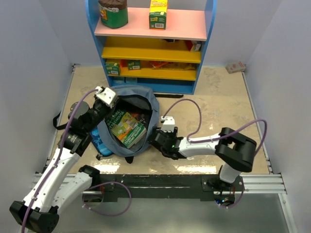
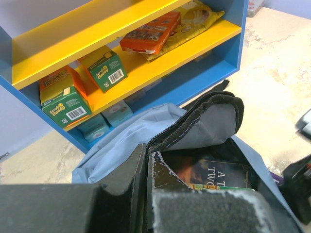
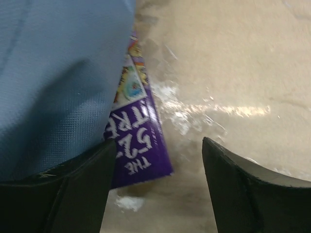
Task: Pack the student bag
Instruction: Pick up the book from the center of the board.
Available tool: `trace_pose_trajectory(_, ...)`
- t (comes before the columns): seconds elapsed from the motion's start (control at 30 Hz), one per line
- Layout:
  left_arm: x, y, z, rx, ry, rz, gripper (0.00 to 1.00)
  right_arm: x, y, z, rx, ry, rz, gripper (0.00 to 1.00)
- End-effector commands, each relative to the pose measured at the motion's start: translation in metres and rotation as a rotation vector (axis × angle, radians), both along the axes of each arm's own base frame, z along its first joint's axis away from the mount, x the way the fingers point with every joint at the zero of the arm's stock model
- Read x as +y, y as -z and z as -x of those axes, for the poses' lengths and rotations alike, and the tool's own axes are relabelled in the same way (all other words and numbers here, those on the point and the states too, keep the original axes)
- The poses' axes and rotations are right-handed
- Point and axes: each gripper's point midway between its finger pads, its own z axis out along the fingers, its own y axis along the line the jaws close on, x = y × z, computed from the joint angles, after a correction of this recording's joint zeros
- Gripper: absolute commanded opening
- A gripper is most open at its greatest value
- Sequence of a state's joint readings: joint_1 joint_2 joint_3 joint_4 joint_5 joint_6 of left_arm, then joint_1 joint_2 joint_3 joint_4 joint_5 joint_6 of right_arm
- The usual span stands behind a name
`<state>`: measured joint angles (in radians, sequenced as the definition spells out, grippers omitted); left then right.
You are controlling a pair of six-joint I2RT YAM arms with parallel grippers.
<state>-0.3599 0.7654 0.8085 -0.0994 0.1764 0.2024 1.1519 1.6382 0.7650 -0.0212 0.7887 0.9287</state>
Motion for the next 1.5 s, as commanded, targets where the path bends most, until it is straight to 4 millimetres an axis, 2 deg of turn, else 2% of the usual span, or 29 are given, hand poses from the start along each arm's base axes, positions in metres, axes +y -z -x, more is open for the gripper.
trace_pose_trajectory(0.0,0.001,-0.052,0.002,-0.155,0.002,0.054,0.04,0.035,-0.027,-0.01,-0.147,-0.057,0.112,0.79)
trace_pose_trajectory(0.23,0.013,-0.065,-0.007,-0.196,-0.076,0.052,0.04,0.061,-0.033,-0.002,-0.215,-0.155,0.198,0.86)
trace_pose_trajectory(0.3,0.015,-0.069,-0.007,-0.205,-0.085,0.049,0.04,0.076,-0.038,0.002,-0.239,-0.197,0.163,0.88)
trace_pose_trajectory(0.47,0.018,-0.07,-0.007,-0.204,-0.098,0.044,0.04,0.106,-0.034,0.015,-0.228,-0.345,0.118,0.9)
trace_pose_trajectory(0.57,0.032,-0.072,-0.013,-0.225,-0.183,0.028,0.04,0.115,-0.029,0.026,-0.206,-0.429,0.08,0.9)
trace_pose_trajectory(0.6,0.043,-0.077,-0.016,-0.243,-0.244,0.036,0.04,0.117,-0.025,0.029,-0.195,-0.446,0.08,0.9)
trace_pose_trajectory(0.67,0.048,-0.079,-0.017,-0.255,-0.273,0.035,0.04,0.12,-0.02,0.036,-0.169,-0.487,0.066,0.9)
trace_pose_trajectory(0.83,0.035,-0.075,-0.011,-0.231,-0.2,0.054,0.04,0.113,-0.004,0.044,-0.136,-0.512,0.078,0.9)
trace_pose_trajectory(0.97,0.033,-0.075,-0.011,-0.228,-0.188,0.069,0.04,0.106,0.017,0.044,-0.102,-0.51,0.149,0.9)
trace_pose_trajectory(1.03,0.033,-0.077,-0.011,-0.232,-0.188,0.071,0.04,0.107,0.015,0.039,-0.12,-0.496,0.176,0.9)
trace_pose_trajectory(1.13,0.032,-0.084,-0.012,-0.248,-0.189,0.073,0.04,0.107,0.022,0.036,-0.12,-0.507,0.243,0.89)
trace_pose_trajectory(1.23,0.034,-0.102,-0.018,-0.29,-0.208,0.069,0.04,0.102,0.033,0.039,-0.101,-0.518,0.308,0.88)
trace_pose_trajectory(1.27,0.038,-0.116,-0.019,-0.319,-0.227,0.074,0.04,0.099,0.035,0.041,-0.098,-0.518,0.325,0.87)
trace_pose_trajectory(1.33,0.043,-0.132,-0.023,-0.356,-0.262,0.089,0.04,0.094,0.04,0.041,-0.079,-0.497,0.332,0.86)
trace_pose_trajectory(1.47,0.04,-0.162,-0.023,-0.406,-0.248,0.132,0.04,0.082,0.054,0.043,-0.044,-0.461,0.38,0.82)
